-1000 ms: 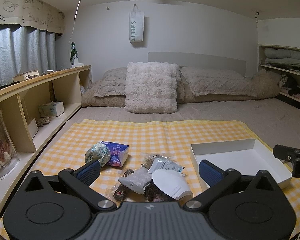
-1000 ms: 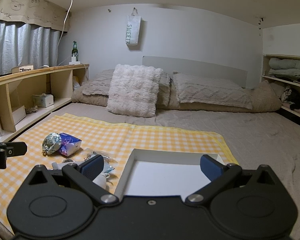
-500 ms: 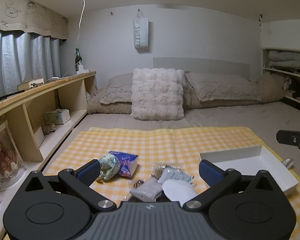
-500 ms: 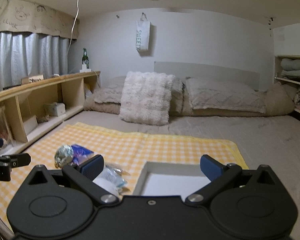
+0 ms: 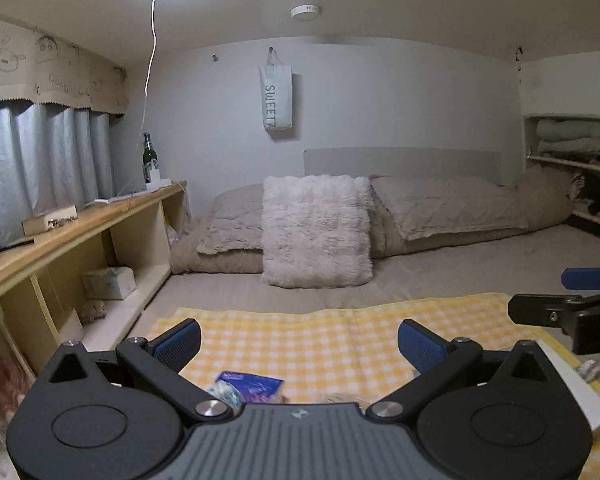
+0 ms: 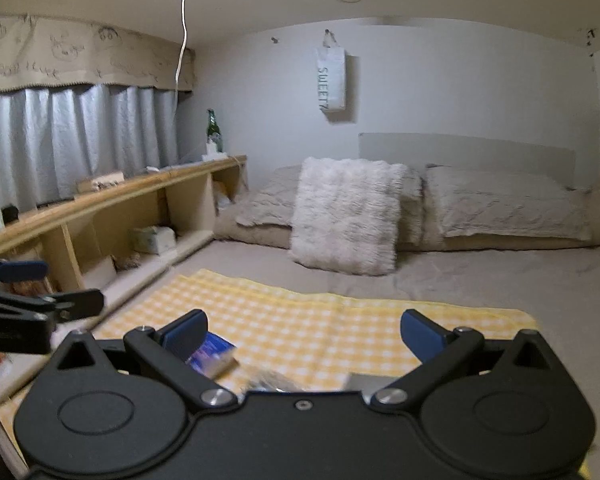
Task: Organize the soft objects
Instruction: 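Grasp the white face mask with the right gripper while the left gripper grasps the grey cushion packet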
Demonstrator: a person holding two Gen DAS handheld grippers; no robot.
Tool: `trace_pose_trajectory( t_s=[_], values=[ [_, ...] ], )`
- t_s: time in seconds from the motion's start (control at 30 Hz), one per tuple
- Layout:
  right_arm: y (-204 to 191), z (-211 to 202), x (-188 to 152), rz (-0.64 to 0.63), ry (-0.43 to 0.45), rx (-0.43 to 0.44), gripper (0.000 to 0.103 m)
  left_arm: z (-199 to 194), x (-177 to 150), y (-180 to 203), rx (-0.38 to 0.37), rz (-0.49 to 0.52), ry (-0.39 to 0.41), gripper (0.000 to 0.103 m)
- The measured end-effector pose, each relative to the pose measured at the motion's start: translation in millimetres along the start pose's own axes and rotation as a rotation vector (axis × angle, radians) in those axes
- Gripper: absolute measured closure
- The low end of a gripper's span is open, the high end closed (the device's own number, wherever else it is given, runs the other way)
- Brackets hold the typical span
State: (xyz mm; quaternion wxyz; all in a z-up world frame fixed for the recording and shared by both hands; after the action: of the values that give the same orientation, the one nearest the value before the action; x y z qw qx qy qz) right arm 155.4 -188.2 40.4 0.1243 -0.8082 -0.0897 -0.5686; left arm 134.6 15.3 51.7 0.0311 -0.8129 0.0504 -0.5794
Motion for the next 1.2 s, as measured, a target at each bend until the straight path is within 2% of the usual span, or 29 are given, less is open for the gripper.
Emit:
trace_pose_trajectory(
  t_s=[0.17,0.37,0.53,0.67,0.83,0.93,1.1,1.2],
  values=[
    [-2,34,-9,0.037,-0.014,0.034,0.0,35,-10,-8,-0.012,0.01,-0.039,0.0],
    [2,75,-39,0.026,-0.151,0.055,0.0,77,-39,-24,-0.06,-0.012,-0.17,0.0],
    [2,102,-67,0.013,-0.263,0.144,0.0,105,-60,-39,-0.107,-0.02,-0.262,0.001],
    [1,123,-87,0.028,-0.359,0.176,0.001,124,-77,-38,-0.177,-0.034,-0.337,0.009],
    [-7,150,-113,0.074,-0.485,0.252,0.009,149,-98,-28,-0.243,-0.001,-0.426,0.022],
    [-14,165,-128,0.057,-0.541,0.275,0.016,162,-108,-20,-0.293,0.005,-0.475,0.03],
    [-25,184,-150,0.032,-0.631,0.312,0.02,180,-122,-12,-0.331,0.041,-0.527,0.032],
    [-32,194,-165,-0.034,-0.669,0.304,0.02,193,-132,-9,-0.334,0.048,-0.564,0.032]
  ],
)
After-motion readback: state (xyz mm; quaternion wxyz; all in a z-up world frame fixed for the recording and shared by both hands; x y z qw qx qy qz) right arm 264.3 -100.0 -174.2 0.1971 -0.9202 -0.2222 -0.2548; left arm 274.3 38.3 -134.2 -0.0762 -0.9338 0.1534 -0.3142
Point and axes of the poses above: each gripper's, at about its wrist camera, not at the fingertips, and z roughly the way its jaws point, y to its right, x to its top, the point moved 6 cm from there along z, roughly the way its jaws point, and after that the axes turned 1 degree about -x, right-handed, at the moved point
